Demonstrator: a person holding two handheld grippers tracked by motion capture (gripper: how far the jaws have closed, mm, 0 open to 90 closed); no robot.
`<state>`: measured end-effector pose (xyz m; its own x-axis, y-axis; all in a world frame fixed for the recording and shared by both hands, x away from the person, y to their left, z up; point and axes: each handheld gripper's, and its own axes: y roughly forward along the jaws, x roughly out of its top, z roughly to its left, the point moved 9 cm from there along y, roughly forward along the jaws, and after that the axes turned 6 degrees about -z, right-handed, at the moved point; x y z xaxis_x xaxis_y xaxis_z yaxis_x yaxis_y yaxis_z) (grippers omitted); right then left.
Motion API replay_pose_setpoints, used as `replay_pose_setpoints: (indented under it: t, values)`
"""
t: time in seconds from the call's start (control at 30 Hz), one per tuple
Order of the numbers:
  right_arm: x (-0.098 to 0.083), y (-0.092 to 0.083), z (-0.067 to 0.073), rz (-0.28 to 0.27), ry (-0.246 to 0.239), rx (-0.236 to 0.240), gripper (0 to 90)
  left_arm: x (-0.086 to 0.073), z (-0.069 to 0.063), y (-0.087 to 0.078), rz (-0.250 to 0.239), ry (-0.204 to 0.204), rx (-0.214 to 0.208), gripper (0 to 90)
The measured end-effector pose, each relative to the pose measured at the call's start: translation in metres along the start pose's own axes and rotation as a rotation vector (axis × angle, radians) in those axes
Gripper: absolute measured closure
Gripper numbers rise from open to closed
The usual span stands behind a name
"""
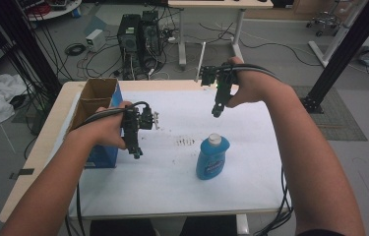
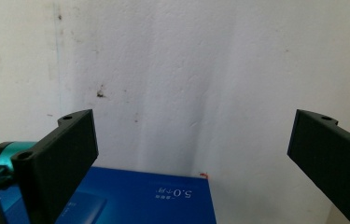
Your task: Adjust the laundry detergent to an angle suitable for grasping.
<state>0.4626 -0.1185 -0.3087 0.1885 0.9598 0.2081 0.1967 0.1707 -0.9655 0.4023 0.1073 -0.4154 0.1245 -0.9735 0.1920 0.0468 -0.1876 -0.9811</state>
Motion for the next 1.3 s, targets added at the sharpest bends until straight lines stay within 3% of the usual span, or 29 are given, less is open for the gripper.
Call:
replay_pose_setpoints:
  t: [0.8,1.07,1.13,1.3]
  values:
    - [-0.005,-0.001,-0.002,0.003,-0.007,-0.013,4.1,0.002,-0.009,-0.008,0.009,0.012,0.011,1.7]
    - [-0.01,-0.004,-0.001,-0.006,0.001,-0.025,4.0,0.001,-0.017,-0.023,-0.059,0.0,0.03,1.7]
    - [-0.013,-0.005,-0.001,-0.007,0.006,-0.025,4.0,0.001,-0.022,-0.025,-0.077,0.011,0.011,1.7]
    - [-0.025,-0.004,-0.001,-0.001,0.018,-0.026,4.0,-0.002,-0.029,-0.028,-0.08,0.014,0.015,1.7]
